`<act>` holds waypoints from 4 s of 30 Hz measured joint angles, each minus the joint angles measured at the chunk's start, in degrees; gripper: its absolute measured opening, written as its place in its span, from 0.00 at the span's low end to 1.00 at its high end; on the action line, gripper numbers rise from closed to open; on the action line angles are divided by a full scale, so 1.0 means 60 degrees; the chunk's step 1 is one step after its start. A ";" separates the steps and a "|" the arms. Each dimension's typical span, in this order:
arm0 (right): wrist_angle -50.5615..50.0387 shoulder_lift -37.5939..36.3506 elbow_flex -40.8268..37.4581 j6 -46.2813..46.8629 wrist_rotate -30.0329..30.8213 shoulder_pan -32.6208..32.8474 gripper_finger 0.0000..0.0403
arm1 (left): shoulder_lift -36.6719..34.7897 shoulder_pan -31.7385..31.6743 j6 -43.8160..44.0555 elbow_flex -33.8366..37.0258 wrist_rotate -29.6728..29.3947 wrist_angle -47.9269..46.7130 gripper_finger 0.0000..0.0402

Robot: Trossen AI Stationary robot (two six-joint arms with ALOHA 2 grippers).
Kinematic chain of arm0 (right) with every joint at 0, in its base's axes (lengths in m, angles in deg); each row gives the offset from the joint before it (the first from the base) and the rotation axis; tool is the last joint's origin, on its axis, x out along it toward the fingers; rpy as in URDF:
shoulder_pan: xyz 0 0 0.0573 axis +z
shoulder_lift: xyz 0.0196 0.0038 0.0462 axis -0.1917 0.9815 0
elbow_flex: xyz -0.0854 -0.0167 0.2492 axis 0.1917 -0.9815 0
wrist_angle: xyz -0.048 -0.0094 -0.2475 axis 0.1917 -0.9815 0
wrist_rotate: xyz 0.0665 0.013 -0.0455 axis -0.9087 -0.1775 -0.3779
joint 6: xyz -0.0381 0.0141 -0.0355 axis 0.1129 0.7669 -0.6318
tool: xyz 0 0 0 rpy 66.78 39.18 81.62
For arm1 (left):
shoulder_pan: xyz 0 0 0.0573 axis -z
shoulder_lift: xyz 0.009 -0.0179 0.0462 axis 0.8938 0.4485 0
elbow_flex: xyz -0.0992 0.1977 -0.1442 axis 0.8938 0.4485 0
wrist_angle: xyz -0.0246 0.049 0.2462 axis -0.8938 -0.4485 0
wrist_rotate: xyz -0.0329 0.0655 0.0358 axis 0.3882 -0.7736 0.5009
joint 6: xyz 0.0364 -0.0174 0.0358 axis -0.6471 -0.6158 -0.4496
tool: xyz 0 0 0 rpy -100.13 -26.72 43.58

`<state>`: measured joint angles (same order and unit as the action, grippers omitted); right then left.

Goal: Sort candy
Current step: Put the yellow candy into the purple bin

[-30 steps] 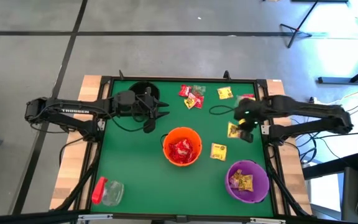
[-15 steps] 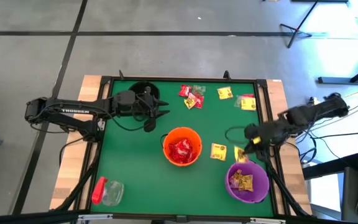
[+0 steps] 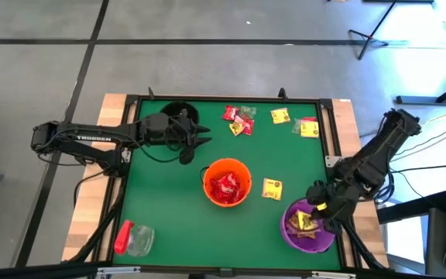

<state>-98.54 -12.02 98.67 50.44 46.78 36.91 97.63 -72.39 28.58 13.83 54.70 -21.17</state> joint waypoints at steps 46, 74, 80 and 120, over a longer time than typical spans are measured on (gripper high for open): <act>0.1017 0.4288 0.0098 -0.7136 -0.0559 -0.6716 0.67 | 0.0000 0.0385 -0.0295 0.0000 -0.0462 -0.0073 0.37; 0.4247 0.2307 -0.3883 -0.7691 -0.1897 -0.8116 0.66 | 0.0000 0.0385 -0.0118 0.0000 -0.0633 -0.0076 0.37; 0.4635 0.3018 -0.3874 -0.7776 -0.1858 -0.8116 0.66 | 0.0000 0.0385 -0.0087 0.0000 -0.0638 -0.0087 0.37; 0.3172 0.3317 -0.3304 -0.8193 0.0102 -0.8122 0.64 | 0.0000 0.0388 -0.0076 0.0000 -0.0641 -0.0109 0.37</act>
<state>-79.51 7.88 78.85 1.28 47.39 -11.82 97.63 -70.06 28.13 13.83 50.85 -21.82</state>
